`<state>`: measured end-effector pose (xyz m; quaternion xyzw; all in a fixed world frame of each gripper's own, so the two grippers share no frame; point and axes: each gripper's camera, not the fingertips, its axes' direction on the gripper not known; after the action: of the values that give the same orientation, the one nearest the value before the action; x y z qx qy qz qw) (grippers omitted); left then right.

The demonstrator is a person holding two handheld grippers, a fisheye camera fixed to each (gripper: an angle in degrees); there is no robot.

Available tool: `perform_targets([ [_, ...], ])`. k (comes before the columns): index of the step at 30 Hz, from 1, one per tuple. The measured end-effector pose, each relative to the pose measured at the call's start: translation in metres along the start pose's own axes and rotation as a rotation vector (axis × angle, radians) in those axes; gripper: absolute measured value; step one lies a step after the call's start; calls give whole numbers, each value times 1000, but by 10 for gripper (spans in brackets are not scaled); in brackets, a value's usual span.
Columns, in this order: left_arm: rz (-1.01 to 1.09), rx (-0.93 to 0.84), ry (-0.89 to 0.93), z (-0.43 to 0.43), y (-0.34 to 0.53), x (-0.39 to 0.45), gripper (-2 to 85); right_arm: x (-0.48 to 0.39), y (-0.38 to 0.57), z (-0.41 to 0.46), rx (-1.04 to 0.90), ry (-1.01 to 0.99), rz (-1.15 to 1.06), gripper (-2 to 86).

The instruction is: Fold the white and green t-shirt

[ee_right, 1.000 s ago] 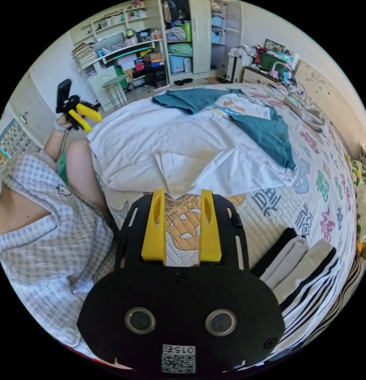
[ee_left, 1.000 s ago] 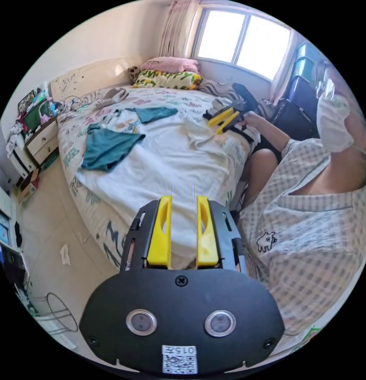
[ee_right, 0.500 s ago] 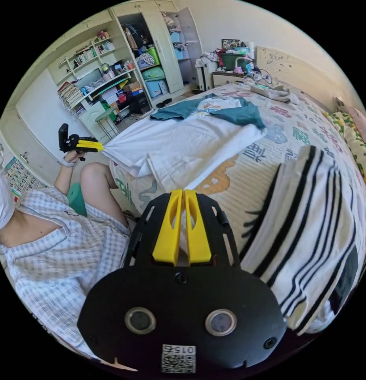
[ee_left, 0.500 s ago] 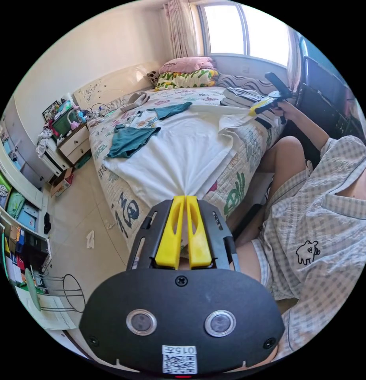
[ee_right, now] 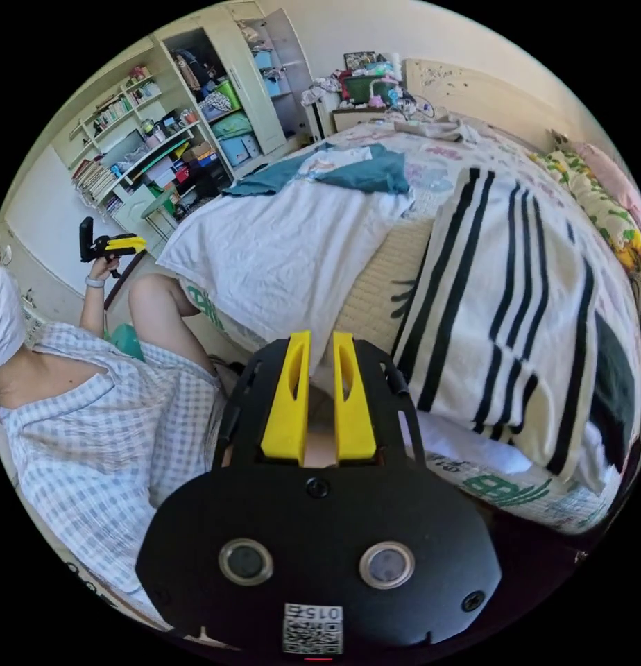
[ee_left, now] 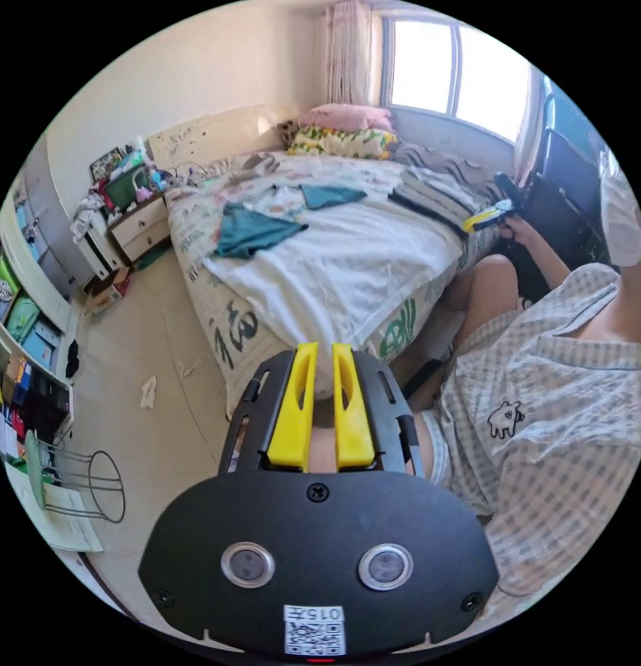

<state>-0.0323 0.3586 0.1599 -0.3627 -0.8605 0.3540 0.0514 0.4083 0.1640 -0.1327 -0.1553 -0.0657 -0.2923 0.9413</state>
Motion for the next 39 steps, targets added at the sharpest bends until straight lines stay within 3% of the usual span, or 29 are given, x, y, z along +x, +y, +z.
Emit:
perform_targets([
  [3,53,126,-137,-14,-53,-9,71,-19,-63,5,71,117,-148,88],
  [5,119,123,-133,9,-98,-11,81,-28,-107,23,100,139,-220,100],
  [8,203,-5,-15,80,-177,-18,88,-31,-178,75,76,178,-275,104],
  [15,163,-319,-14,239,-259,-69,84,6,-269,219,-285,165,-246,129],
  [16,166,-329,-5,244,-259,-72,77,8,-271,221,-283,152,-251,126],
  [18,145,-286,88,241,-261,-90,21,21,-274,211,-230,122,-236,22],
  [22,36,-116,164,197,-257,-144,0,68,-276,172,-102,105,-121,7],
  [27,-372,173,5,131,-211,-282,-5,188,-256,133,-6,290,380,9],
  [30,-658,172,-70,140,-159,-355,-5,234,-245,144,-52,147,566,18],
  [34,-847,79,-57,172,-100,-394,-4,246,-246,176,-218,170,628,58],
  [39,-872,226,7,159,-44,-384,18,208,-241,168,-101,229,510,109],
])
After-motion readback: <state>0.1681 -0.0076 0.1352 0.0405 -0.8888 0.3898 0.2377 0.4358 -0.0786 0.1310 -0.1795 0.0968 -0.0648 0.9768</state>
